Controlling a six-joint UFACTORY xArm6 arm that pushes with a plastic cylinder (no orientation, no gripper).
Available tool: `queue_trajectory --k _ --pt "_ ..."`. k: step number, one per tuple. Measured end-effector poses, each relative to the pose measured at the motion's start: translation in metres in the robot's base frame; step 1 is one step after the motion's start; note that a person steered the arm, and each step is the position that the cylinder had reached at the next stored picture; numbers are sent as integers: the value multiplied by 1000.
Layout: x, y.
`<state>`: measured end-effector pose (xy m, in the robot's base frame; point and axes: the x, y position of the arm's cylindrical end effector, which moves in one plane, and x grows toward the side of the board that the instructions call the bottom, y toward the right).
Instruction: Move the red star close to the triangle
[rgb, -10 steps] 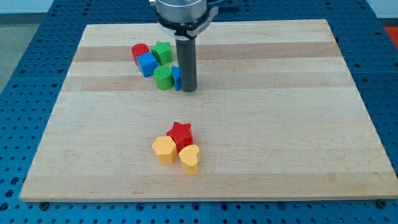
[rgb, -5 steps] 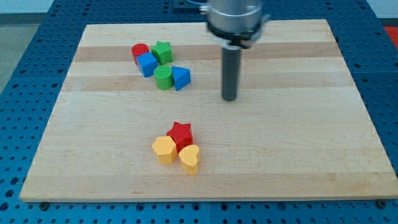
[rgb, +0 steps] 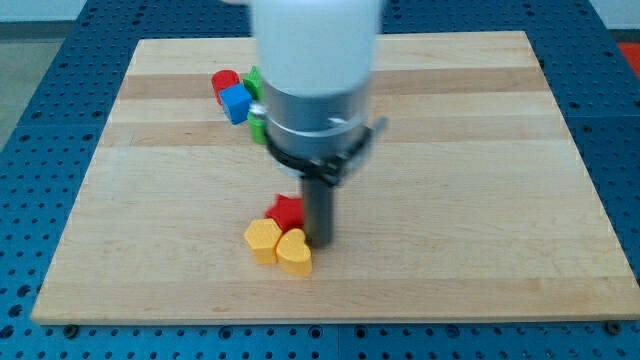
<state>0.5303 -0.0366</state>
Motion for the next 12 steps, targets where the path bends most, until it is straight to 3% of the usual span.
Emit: queue_trajectory --k 1,2,5,7,8,10,11,12 --pt "-30 -66" --pt "-35 -78" --pt "-4 -181" --pt "-95 -122" --pt "-103 -95" --pt "-60 -192" --pt "-46 -181" --pt "-47 -111"
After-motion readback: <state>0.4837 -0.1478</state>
